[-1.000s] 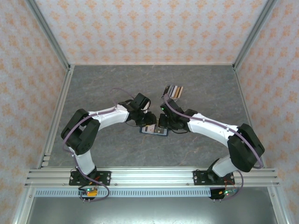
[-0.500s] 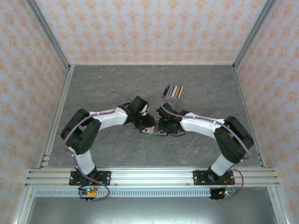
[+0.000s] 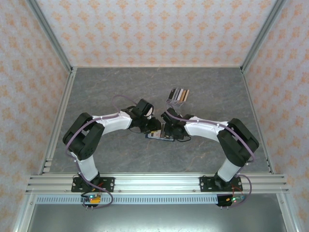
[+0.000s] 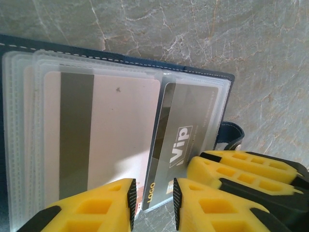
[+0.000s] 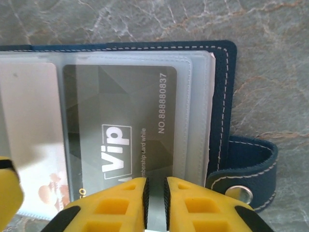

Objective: Take the credit cards out of the card holder

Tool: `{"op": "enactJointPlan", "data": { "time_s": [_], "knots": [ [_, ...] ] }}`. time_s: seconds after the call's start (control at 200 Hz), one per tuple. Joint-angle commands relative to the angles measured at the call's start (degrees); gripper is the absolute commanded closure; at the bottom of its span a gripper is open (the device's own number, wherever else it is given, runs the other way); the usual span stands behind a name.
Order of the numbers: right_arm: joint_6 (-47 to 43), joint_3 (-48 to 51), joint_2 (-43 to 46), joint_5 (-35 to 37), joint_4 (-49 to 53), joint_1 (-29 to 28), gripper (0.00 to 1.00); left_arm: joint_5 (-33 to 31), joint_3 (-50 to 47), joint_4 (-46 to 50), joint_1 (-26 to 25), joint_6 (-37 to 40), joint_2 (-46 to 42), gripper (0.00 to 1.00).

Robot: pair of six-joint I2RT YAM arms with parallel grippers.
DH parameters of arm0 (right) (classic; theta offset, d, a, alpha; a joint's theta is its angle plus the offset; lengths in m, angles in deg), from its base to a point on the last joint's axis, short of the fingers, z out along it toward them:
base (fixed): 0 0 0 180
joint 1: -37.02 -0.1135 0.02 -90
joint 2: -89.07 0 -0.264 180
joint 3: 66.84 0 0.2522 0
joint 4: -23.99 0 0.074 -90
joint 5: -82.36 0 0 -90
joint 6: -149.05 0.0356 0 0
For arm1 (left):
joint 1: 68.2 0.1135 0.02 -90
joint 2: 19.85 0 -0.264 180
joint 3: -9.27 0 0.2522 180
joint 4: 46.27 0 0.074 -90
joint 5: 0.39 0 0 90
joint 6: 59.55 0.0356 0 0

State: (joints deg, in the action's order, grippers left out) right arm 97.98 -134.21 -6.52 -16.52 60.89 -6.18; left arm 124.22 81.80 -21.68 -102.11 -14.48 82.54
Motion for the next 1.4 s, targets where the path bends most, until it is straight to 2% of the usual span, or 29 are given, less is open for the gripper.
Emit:
{"op": "enactJointPlan", "data": {
  "time_s": [0.0,0.29,0.551,0.871,1.396],
  "knots": [
    [-0.09,-0.37,-1.17,2.04,1.39,0.13,0.79,0.83,-0.46,-1.28,0.07,-0.16,1.47,0.70],
    [-0.10,0.80,-2.19,-0.68,-1.39,1.07,0.79,0.49,-0.32,-0.77,0.10,-0.07,2.89,0.70],
    [0.27,2.78,2.16,0.84,-1.55,2.50,0.79,-5.96,0.52,5.24,0.16,0.90,3.69,0.70],
    [0.17,3.94,-0.09,-6.34,-5.92,4.00,0.82,0.09,-1.06,-2.01,0.25,-1.13,3.36,0.69],
    [-0.53,3.42,-2.21,-7.08,-5.95,4.32,0.84,6.37,-3.64,-10.81,1.17,-4.00,2.93,0.70]
  ]
}}
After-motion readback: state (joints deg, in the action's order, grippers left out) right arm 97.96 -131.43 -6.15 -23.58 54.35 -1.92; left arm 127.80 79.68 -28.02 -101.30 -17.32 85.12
